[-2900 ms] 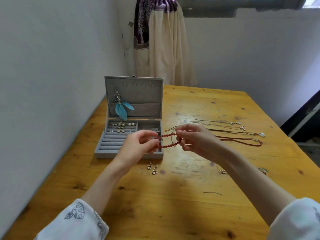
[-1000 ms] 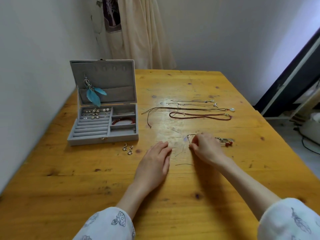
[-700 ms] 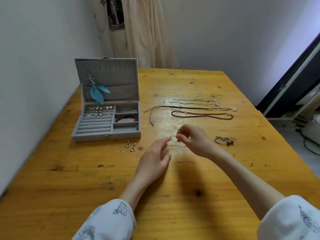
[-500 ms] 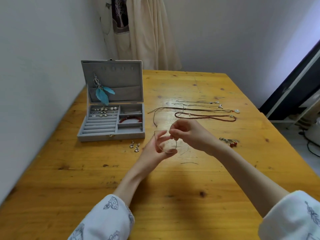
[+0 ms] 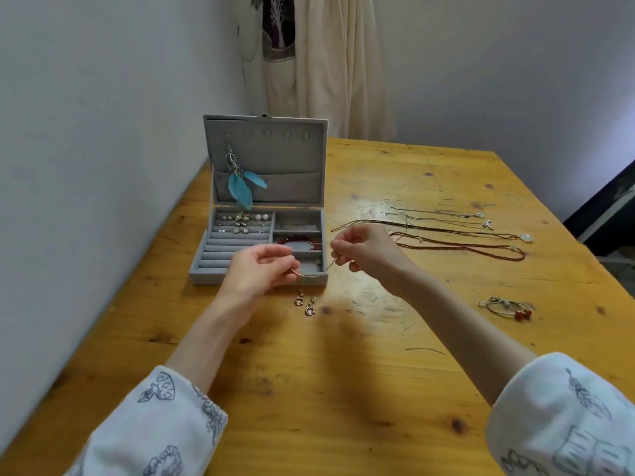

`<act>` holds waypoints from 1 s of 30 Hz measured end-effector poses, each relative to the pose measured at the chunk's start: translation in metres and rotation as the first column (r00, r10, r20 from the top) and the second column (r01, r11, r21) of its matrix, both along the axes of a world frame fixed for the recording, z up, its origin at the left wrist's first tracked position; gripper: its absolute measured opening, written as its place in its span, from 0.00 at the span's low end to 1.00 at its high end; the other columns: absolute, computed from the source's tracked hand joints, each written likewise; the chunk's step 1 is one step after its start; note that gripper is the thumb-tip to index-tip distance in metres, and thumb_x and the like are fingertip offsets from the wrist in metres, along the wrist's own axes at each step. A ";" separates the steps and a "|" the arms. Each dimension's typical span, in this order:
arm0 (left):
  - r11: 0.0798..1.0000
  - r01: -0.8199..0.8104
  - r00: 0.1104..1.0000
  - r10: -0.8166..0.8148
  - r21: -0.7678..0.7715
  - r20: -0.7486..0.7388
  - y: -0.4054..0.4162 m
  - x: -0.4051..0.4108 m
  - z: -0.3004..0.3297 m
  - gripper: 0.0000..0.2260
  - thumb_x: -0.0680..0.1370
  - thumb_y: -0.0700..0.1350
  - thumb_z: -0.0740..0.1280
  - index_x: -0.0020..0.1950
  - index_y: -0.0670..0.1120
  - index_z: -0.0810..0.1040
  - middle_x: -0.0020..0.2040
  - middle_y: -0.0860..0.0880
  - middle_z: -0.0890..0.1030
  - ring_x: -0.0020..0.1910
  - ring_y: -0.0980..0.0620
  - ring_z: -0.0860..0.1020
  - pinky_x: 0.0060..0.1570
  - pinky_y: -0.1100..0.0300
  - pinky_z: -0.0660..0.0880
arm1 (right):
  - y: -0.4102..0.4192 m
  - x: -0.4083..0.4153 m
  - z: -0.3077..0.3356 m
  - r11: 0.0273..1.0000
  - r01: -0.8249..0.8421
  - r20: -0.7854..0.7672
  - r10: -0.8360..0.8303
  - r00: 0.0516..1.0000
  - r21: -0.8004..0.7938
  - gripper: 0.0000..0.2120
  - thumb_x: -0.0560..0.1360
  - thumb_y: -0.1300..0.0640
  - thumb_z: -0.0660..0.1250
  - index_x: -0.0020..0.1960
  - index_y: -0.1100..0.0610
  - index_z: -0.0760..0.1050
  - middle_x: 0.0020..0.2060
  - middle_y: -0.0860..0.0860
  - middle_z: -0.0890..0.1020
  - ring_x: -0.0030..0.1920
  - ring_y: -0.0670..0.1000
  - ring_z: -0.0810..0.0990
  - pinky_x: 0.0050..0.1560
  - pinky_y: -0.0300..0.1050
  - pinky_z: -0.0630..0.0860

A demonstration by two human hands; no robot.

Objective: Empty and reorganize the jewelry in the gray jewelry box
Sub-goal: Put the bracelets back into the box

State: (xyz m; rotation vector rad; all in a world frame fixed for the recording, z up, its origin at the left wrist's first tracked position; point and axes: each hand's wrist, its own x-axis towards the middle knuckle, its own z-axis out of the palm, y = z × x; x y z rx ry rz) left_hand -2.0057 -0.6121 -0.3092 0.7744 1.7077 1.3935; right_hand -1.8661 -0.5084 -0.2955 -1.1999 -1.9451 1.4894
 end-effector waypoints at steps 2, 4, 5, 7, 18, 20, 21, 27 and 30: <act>0.999 -0.033 0.960 0.021 -0.036 -0.278 0.007 -0.015 -0.003 0.06 0.74 0.37 0.67 0.51 0.43 0.78 0.43 0.45 0.82 0.41 0.52 0.81 0.37 0.67 0.78 | 0.004 -0.012 -0.008 0.999 0.002 0.033 -0.003 0.999 0.048 0.04 0.76 0.62 0.64 0.41 0.57 0.74 0.34 0.52 0.78 0.35 0.47 0.76 0.34 0.37 0.70; 0.995 -0.049 0.832 -0.007 -0.086 -0.554 0.012 -0.025 -0.006 0.04 0.74 0.39 0.68 0.48 0.46 0.80 0.43 0.47 0.82 0.42 0.53 0.80 0.41 0.63 0.78 | 0.006 -0.020 -0.015 0.987 -0.023 0.103 0.006 0.995 0.158 0.03 0.75 0.62 0.64 0.45 0.59 0.77 0.35 0.51 0.79 0.37 0.47 0.77 0.38 0.38 0.71; 0.994 -0.044 0.756 -0.036 -0.105 -0.654 0.013 -0.025 -0.007 0.04 0.74 0.40 0.68 0.47 0.46 0.80 0.45 0.48 0.82 0.43 0.53 0.79 0.44 0.61 0.77 | 0.005 -0.021 -0.018 0.971 -0.042 0.159 0.004 0.987 0.236 0.05 0.75 0.62 0.64 0.46 0.59 0.79 0.38 0.51 0.80 0.40 0.47 0.77 0.42 0.39 0.72; 0.994 -0.027 0.632 -0.067 -0.108 -0.772 0.015 -0.022 -0.007 0.05 0.75 0.41 0.67 0.49 0.46 0.81 0.48 0.47 0.80 0.45 0.54 0.76 0.49 0.59 0.75 | 0.003 -0.020 -0.019 0.924 -0.092 0.256 -0.007 0.967 0.371 0.07 0.76 0.62 0.63 0.48 0.60 0.80 0.42 0.52 0.81 0.44 0.48 0.77 0.46 0.40 0.72; 0.917 -0.197 0.247 -0.295 -0.346 -0.923 0.038 -0.024 -0.013 0.08 0.75 0.46 0.66 0.52 0.49 0.81 0.57 0.47 0.71 0.59 0.46 0.64 0.59 0.53 0.65 | 0.016 -0.043 -0.035 0.806 -0.293 0.508 -0.011 0.861 0.515 0.11 0.73 0.62 0.60 0.48 0.60 0.81 0.48 0.58 0.78 0.54 0.57 0.73 0.52 0.50 0.75; 0.906 -0.214 0.219 -0.319 -0.365 -0.922 0.039 -0.024 -0.013 0.09 0.75 0.46 0.66 0.53 0.48 0.81 0.57 0.46 0.72 0.59 0.46 0.64 0.58 0.53 0.66 | 0.015 -0.046 -0.037 0.821 -0.273 0.498 -0.016 0.867 0.502 0.10 0.73 0.62 0.62 0.48 0.60 0.81 0.49 0.58 0.77 0.55 0.57 0.73 0.51 0.50 0.75; 0.902 -0.217 0.211 -0.330 -0.373 -0.920 0.039 -0.025 -0.014 0.09 0.76 0.47 0.65 0.54 0.48 0.81 0.57 0.46 0.72 0.59 0.46 0.64 0.58 0.53 0.66 | 0.014 -0.047 -0.039 0.824 -0.271 0.497 -0.015 0.867 0.497 0.09 0.74 0.61 0.62 0.48 0.59 0.81 0.49 0.57 0.76 0.55 0.57 0.73 0.50 0.49 0.74; 0.930 -0.170 0.245 -0.281 -0.326 -0.928 0.029 -0.022 -0.016 0.11 0.77 0.48 0.62 0.58 0.49 0.78 0.58 0.47 0.72 0.61 0.47 0.64 0.59 0.53 0.65 | 0.009 -0.029 -0.036 0.870 -0.208 0.381 0.025 0.924 0.447 0.10 0.77 0.57 0.62 0.54 0.58 0.79 0.47 0.52 0.73 0.50 0.52 0.73 0.53 0.42 0.69; 0.970 -0.096 0.300 -0.186 -0.223 -0.936 0.022 -0.009 -0.016 0.11 0.78 0.47 0.61 0.58 0.49 0.77 0.56 0.48 0.73 0.58 0.49 0.66 0.57 0.55 0.66 | 0.004 -0.008 -0.032 0.889 -0.133 0.287 0.002 0.958 0.439 0.10 0.77 0.56 0.61 0.55 0.56 0.79 0.46 0.51 0.74 0.45 0.48 0.71 0.47 0.38 0.66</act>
